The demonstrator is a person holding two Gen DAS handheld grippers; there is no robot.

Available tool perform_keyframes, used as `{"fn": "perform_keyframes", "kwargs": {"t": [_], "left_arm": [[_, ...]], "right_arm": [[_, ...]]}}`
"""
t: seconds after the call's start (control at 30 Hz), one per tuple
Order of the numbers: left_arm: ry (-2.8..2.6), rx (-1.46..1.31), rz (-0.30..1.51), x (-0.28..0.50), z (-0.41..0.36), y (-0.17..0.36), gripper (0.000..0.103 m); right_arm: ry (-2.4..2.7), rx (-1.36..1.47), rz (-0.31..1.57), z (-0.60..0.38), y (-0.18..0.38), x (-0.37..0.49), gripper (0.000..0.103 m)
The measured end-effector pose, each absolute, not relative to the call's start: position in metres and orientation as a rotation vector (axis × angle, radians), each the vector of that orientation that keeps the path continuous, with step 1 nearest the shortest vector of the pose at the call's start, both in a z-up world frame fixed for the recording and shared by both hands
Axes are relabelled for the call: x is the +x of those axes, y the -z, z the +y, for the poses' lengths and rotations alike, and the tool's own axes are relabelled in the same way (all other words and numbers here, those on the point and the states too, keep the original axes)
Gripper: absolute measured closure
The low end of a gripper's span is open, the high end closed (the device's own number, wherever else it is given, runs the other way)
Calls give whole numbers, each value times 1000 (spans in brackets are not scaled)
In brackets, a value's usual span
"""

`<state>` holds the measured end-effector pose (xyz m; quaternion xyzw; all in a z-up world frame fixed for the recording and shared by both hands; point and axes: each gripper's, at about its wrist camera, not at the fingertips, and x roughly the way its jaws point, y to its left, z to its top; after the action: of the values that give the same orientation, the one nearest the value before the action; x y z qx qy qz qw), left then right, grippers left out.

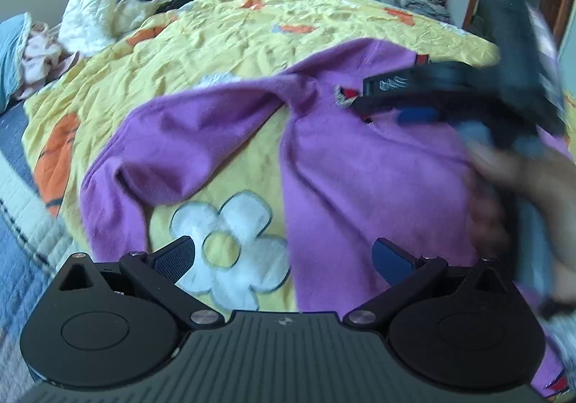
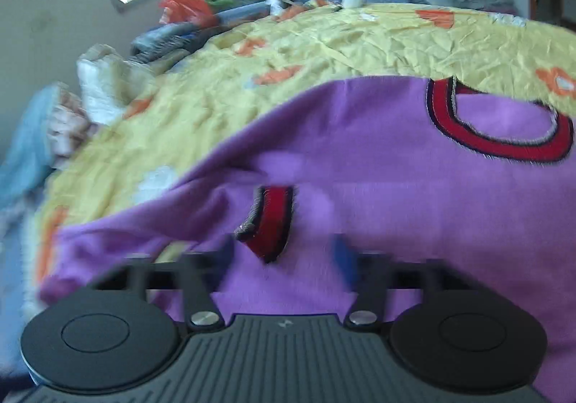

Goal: Fold small clothes
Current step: 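Carry the sleeve across the sweater body and open the right tool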

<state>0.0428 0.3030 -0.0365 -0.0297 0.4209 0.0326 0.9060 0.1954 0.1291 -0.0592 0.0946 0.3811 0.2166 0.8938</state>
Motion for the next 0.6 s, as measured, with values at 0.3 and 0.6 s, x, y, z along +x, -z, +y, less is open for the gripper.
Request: {"fn": "perform_keyframes", "kwargs": {"t": [0.3,0.6], "left_arm": [[43,-61,821,111,273,23,0],[174,18,864,176,196,36,0]], "right_arm": [[75,236,591,-135,32,112,34],[-41,510,720,-196,88,106,94]]}}
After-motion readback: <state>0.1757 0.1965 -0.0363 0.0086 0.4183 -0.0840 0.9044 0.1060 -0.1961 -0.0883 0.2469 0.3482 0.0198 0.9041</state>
